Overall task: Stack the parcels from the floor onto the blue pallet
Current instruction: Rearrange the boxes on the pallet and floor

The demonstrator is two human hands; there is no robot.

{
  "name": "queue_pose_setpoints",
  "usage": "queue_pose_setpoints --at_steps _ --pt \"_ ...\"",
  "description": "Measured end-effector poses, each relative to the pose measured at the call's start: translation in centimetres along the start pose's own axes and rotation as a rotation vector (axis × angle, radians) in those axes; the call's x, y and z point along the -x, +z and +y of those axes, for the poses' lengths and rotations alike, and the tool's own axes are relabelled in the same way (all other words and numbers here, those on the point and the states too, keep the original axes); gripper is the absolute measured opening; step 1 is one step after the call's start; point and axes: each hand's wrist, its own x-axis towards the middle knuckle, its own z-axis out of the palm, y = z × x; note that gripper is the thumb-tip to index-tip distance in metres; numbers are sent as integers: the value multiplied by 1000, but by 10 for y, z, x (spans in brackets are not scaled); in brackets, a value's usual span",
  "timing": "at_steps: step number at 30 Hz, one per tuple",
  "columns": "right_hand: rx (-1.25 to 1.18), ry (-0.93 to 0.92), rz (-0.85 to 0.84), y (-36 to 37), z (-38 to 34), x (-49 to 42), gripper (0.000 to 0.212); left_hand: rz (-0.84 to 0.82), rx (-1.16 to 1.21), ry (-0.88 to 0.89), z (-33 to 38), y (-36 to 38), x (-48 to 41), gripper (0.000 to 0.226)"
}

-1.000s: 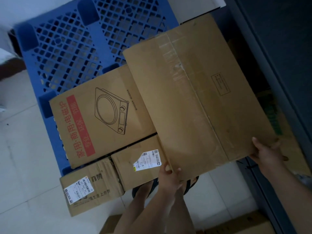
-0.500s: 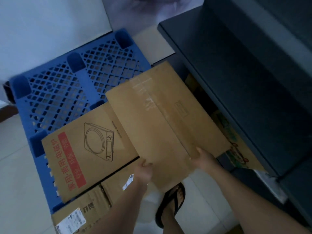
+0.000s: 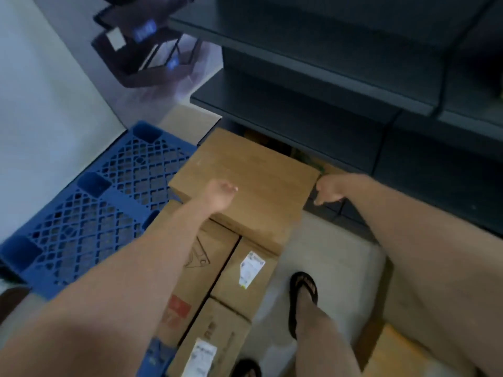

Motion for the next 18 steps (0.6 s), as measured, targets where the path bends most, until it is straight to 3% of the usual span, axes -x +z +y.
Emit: queue_pose_setpoints --at_steps 3,5,9,12,14,18 --pt "-220 -87 204 4 -1 48 50 0 -100 78 6 -17 29 27" --pt "-273 -87 255 25 5 87 53 -26 -127 106 12 -9 45 30" --pt "-121 83 114 99 41 160 54 -223 -118 180 47 51 99 33" --pt "-74 291 -23 168 83 216 50 -466 -128 268 71 118 165 27" --pt "-177 420 -49 211 108 250 50 -592 -292 370 72 161 201 23" --pt "-437 577 -8 294 134 313 52 -718 -708 470 41 222 262 36"
